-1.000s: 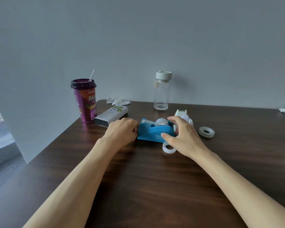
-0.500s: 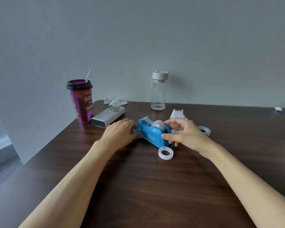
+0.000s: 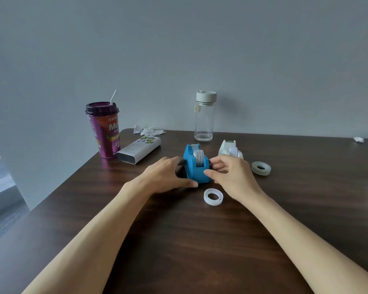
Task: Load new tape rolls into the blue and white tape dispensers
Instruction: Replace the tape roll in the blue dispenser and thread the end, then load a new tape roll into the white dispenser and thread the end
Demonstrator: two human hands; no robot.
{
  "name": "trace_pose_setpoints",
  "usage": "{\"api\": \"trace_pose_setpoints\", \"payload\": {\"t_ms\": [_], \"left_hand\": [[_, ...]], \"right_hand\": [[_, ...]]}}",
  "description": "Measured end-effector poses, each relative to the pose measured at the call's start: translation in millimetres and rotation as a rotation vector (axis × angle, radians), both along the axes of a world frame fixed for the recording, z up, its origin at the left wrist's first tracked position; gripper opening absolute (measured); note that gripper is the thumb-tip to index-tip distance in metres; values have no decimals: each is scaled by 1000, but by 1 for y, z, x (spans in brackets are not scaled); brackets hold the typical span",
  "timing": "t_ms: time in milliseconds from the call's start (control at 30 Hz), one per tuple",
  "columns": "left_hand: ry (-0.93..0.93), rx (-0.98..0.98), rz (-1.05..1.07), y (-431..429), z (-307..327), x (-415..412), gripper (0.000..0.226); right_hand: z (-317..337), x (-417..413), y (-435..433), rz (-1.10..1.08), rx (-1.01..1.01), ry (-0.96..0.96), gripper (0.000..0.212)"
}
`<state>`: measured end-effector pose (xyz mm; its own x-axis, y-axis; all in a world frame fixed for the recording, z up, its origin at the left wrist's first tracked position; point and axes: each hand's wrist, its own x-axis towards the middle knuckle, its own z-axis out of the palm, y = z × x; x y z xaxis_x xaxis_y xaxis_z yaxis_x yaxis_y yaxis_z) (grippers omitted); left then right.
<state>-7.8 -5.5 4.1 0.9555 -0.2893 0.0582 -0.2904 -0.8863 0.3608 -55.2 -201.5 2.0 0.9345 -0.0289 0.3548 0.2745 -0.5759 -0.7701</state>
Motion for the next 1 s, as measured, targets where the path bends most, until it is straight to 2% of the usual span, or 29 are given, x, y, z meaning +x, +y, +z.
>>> {"api": "trace_pose_setpoints", "payload": {"t_ms": [233, 400, 467, 567, 633, 733, 800, 900, 1000], "left_hand": [[-204, -109, 18, -12, -12, -6, 74], [-274, -49, 33, -17, -17, 1, 70], [-286, -49, 68, -18, -18, 4, 64], [-355, -107, 116, -18, -19, 2, 44], [-356, -215, 63, -15, -16, -2, 29], [-206, -377, -159, -14, -8, -10, 21], [-88, -395, -272, -18, -1, -19, 28], [28, -326, -388, -27, 4, -27, 41], [96, -228, -436, -32, 5, -29, 43]], "right_hand": [[0, 4, -4, 67, 20, 58, 33], [16, -2, -11, 121, -192, 145, 33], [24, -6, -16, 216, -253, 277, 44], [30, -10, -23, 358, -345, 426, 68], [31, -10, -28, 429, -398, 458, 77], [33, -11, -37, 466, -378, 464, 75], [33, -8, -41, 412, -266, 401, 55], [29, 2, -44, 125, -60, 108, 21], [21, 9, -45, -130, -62, -112, 16]]}}
